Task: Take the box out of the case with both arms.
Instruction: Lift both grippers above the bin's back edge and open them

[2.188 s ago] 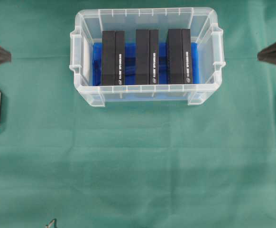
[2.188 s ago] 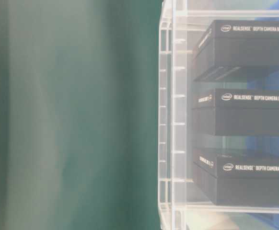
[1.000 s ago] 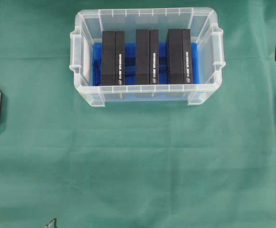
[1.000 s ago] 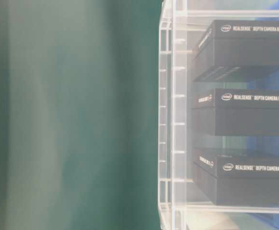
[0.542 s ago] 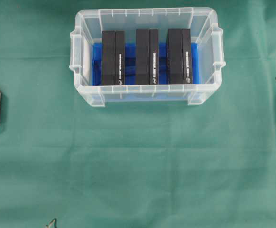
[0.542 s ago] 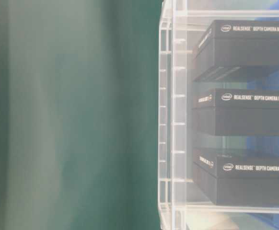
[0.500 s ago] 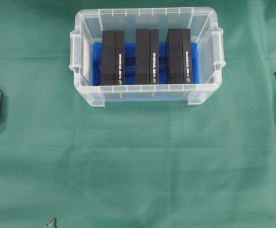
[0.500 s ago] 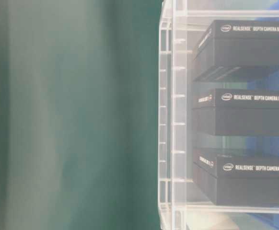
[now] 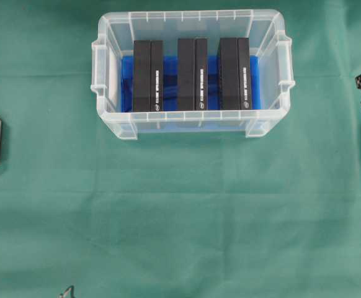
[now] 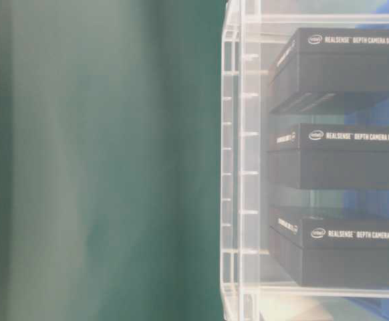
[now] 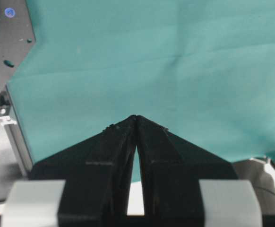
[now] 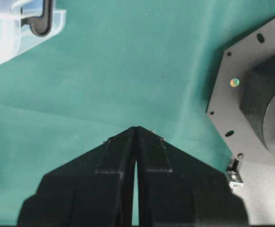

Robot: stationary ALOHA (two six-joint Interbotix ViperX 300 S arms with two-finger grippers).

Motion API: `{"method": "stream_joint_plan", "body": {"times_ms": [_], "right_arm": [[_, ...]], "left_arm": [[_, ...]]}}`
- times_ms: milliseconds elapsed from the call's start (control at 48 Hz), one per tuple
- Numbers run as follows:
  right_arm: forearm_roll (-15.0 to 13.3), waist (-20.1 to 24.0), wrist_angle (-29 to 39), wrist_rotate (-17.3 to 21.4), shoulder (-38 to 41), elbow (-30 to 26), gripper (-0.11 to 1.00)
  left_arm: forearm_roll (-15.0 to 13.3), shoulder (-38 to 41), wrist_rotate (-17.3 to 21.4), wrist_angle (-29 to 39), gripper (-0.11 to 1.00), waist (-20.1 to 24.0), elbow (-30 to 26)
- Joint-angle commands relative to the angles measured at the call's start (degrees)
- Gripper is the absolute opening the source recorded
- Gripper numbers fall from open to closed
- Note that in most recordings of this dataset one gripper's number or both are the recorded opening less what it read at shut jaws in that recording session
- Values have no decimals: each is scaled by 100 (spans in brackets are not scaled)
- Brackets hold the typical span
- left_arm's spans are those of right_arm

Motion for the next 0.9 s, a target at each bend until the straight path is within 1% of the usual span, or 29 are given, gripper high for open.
{"method": "stream_joint_plan", "body": {"times_ms": [0, 167, 229, 292, 312, 500, 542, 604, 667, 729, 875], "right_arm": [[-26, -9, -26, 88, 35, -114, 0], [-185, -114, -44, 123, 88, -123, 0], [-220, -220, -105, 88, 105, -132, 0], [-237, -431, -211, -26, 105, -105, 0], [-255, -501, -237, -79, 105, -97, 0], [-272, -1371, -527, -923, 132, -26, 0], [-272, -1547, -554, -1055, 141, -18, 0], [-272, -1749, -580, -1195, 149, -9, 0], [-264, -1881, -606, -1274, 167, -9, 0], [-264, -1916, -668, -1318, 193, -9, 0], [-176, -1907, -835, -1336, 246, 9, 0]], "left_arm": [[35, 18, 9, 9, 1, 26, -141], [79, 35, 26, 26, 1, 185, -123], [88, 44, 132, 62, 1, 308, -114], [88, 62, 360, 105, 1, 475, -114], [88, 70, 492, 114, 1, 580, -123], [62, 176, 1441, 88, 1, 1477, -167], [44, 220, 1688, 88, 1, 1705, -185], [44, 272, 1934, 88, 1, 1934, -211], [44, 316, 2118, 88, 1, 2101, -229], [44, 369, 2276, 88, 1, 2206, -255], [26, 475, 2355, 88, 1, 2224, -272]]}}
